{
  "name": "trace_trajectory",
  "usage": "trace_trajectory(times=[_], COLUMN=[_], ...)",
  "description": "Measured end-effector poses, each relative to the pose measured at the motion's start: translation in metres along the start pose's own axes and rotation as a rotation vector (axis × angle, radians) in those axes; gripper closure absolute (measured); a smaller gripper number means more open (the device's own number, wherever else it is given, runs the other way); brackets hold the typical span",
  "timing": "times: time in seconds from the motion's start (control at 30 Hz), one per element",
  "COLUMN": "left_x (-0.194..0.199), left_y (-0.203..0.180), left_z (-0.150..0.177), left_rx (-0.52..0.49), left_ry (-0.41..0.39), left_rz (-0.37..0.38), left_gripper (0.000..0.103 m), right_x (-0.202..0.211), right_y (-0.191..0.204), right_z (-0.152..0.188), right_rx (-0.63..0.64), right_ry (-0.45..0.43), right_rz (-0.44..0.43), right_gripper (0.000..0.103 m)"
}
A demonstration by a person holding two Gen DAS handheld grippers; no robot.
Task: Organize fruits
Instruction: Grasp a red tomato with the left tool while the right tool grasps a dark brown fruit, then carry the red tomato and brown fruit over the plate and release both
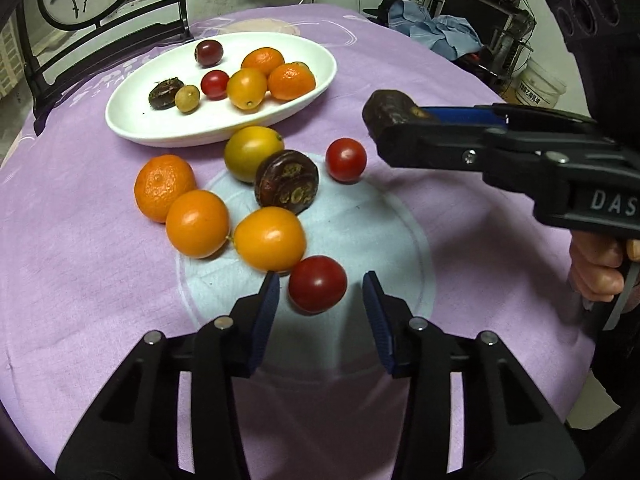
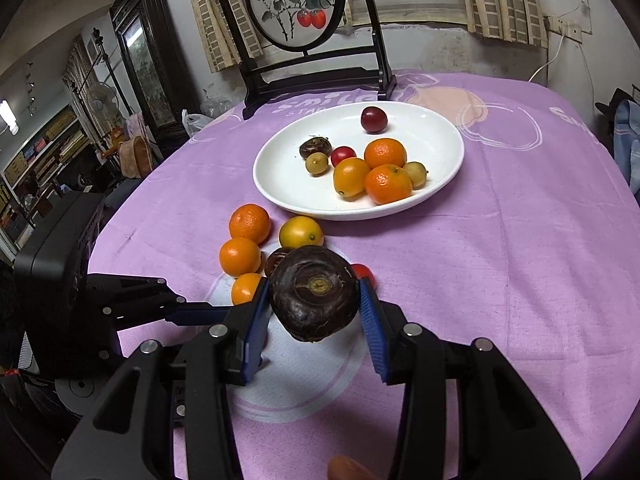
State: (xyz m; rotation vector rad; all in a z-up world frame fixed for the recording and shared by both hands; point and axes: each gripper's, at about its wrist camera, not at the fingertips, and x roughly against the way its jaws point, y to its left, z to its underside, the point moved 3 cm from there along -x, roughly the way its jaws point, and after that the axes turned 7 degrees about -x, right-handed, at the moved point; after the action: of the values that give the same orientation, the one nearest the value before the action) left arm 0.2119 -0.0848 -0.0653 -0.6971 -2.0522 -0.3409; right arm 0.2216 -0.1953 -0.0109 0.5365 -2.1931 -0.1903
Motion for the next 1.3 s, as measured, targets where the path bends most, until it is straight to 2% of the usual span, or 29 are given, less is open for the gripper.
trace_trajectory(times=[0.13, 0.2, 0.5, 0.63, 0.73, 0.83, 1.03, 1.17, 1.27, 1.3], left_x=[-0.003, -0.005, -0.001, 0.02, 0.041, 0.05, 0.045, 0.02, -0.001, -0.007], left_y=[-0.002, -0.003, -0.01, -0.008, 0.008, 0.032, 0.074, 0.106, 0.121, 0.124], left_z=[0.0, 0.0, 0.0, -0.004, -0.012, -0.024, -0.065, -0.092, -0.103, -0.104], left_rx=[-0.009, -0.013, -0.043, -0.035, 0.029, 0.081, 0.16, 0.22, 0.244, 0.246], left_ry=[0.004, 0.012, -0.014, -0.093, -0.174, -0.211, -0.258, -0.245, -0.206, -0.193], left_rz=[-0.041, -0.053, -0.098, -0.078, -0.043, -0.103, -0.203, -0.26, -0.285, -0.295], left_gripper=[0.064, 0.073, 0.074, 0.074, 0.074, 0.074, 0.074, 0.074, 0.074, 0.072], right_x=[-0.001, 0.0, -0.002, -0.005, -0.007, -0.01, -0.025, -0.049, -0.078, -0.083], right_y=[-0.001, -0.001, -0.007, -0.01, -0.014, -0.02, -0.03, -0.031, -0.04, -0.043], right_z=[-0.001, -0.001, -0.003, -0.004, -0.008, -0.019, -0.057, -0.085, -0.1, -0.102], right_rx=[0.008, 0.014, 0.005, -0.006, -0.003, -0.014, -0.066, -0.053, -0.088, -0.101], right_ry=[-0.008, -0.015, -0.039, -0.052, -0.093, -0.142, -0.225, -0.243, -0.201, -0.19], right_rz=[0.026, 0.036, 0.058, 0.042, 0.087, 0.126, 0.133, 0.153, 0.131, 0.13], right_gripper=[0.059, 0.059, 0.059, 0.059, 0.059, 0.059, 0.059, 0.059, 0.058, 0.054])
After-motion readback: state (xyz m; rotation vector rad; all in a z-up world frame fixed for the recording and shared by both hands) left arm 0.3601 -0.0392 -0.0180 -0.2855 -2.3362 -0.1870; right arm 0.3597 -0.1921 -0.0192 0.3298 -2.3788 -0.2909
